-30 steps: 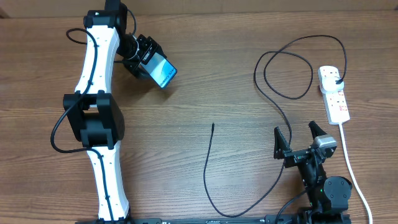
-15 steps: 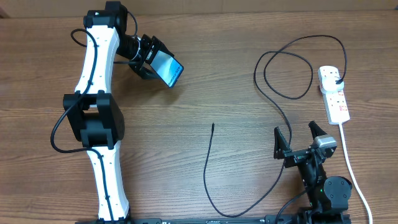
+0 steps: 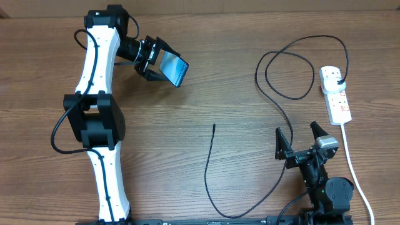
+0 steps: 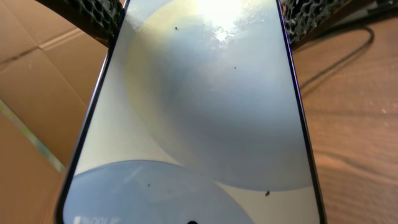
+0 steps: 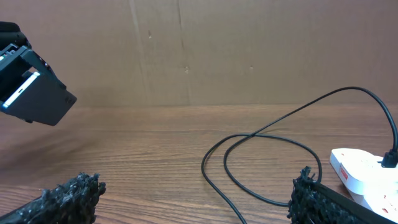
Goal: Plug charger to phone and switch on socket
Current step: 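Lift the phone off the table with the left gripper, then hold the phone raised, rotating it with the left gripper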
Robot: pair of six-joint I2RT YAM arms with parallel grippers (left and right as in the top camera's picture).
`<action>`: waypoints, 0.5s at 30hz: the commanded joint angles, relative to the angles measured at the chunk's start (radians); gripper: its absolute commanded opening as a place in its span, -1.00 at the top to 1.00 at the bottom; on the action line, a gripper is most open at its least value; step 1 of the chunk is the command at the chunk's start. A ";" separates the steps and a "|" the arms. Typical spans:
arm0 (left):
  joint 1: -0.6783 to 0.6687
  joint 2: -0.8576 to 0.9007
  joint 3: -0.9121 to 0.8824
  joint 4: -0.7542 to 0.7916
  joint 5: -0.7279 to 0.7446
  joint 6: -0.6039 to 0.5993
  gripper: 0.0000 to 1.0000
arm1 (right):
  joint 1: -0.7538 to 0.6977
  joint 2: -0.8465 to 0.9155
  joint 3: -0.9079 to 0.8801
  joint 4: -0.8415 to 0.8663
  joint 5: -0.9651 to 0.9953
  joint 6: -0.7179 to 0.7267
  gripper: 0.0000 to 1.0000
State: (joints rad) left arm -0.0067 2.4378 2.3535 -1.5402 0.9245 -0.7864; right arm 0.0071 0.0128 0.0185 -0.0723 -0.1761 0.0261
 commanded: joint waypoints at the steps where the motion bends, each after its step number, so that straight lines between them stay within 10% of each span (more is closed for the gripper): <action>1: -0.007 0.001 0.032 -0.033 0.097 -0.007 0.92 | 0.004 -0.010 -0.011 0.003 0.003 0.000 -1.00; 15: -0.007 0.001 0.032 -0.113 0.174 -0.003 0.92 | 0.004 -0.010 -0.011 0.003 0.003 0.000 -1.00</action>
State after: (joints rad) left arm -0.0067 2.4378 2.3535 -1.6474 1.0073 -0.7864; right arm 0.0071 0.0128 0.0185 -0.0723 -0.1764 0.0261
